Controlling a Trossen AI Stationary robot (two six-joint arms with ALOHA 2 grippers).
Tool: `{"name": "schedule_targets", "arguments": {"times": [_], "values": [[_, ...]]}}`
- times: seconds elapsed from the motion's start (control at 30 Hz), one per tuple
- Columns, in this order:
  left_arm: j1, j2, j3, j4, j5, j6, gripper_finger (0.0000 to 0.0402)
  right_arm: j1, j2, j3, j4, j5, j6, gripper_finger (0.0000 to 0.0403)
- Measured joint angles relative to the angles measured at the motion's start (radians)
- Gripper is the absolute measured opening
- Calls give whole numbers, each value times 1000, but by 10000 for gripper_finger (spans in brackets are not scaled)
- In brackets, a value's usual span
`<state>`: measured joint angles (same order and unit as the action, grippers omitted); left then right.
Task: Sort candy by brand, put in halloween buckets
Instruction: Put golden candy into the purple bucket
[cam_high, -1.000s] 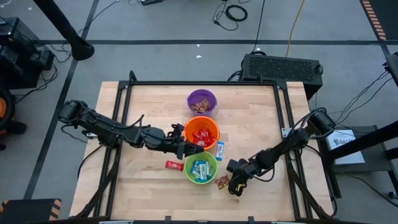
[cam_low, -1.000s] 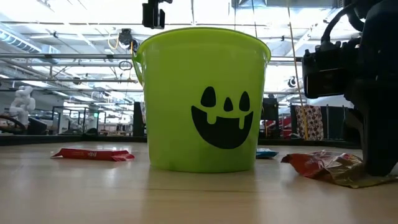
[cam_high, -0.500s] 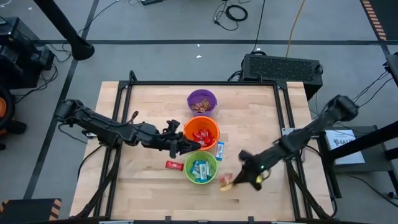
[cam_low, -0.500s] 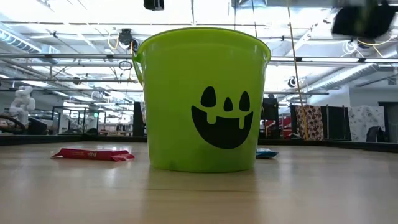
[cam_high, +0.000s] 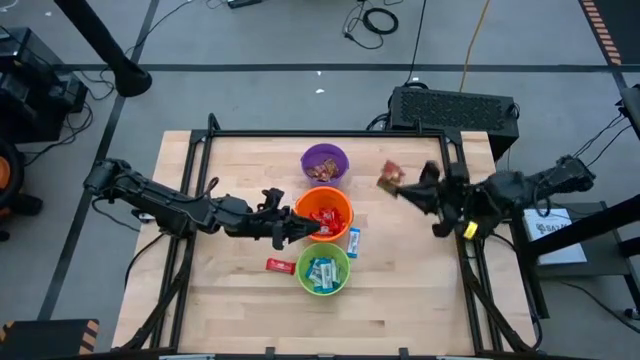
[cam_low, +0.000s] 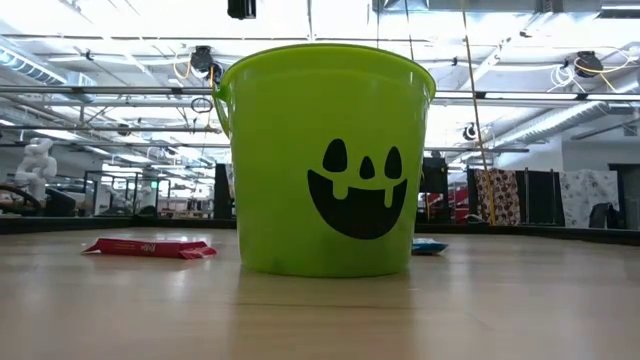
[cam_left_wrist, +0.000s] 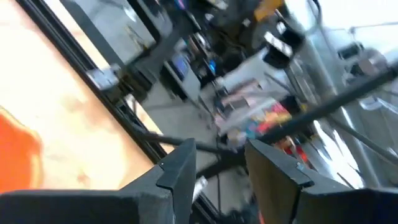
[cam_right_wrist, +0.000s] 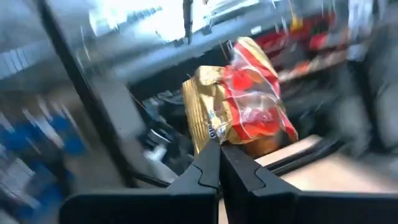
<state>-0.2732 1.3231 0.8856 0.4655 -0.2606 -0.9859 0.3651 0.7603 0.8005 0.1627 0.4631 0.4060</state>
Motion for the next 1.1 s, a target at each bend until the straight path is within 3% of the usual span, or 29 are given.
{"name": "schedule_targets", "arguments": {"times": [0.27, 0.47, 0.83, 1.1], "values": [[51, 0, 0, -13, -128, 5, 145, -80, 7, 180, -224, -18, -796, 0], [92, 0, 0, -35, -177, 1, 145, -152, 14, 301, -274, 68, -1004, 0], [136, 0, 0, -54, -219, 5, 145, -268, 49, 462, -508, 61, -1080, 0], [142, 0, 0, -68, -188, 0, 145, -275, 48, 464, -514, 30, -936, 0]]}}
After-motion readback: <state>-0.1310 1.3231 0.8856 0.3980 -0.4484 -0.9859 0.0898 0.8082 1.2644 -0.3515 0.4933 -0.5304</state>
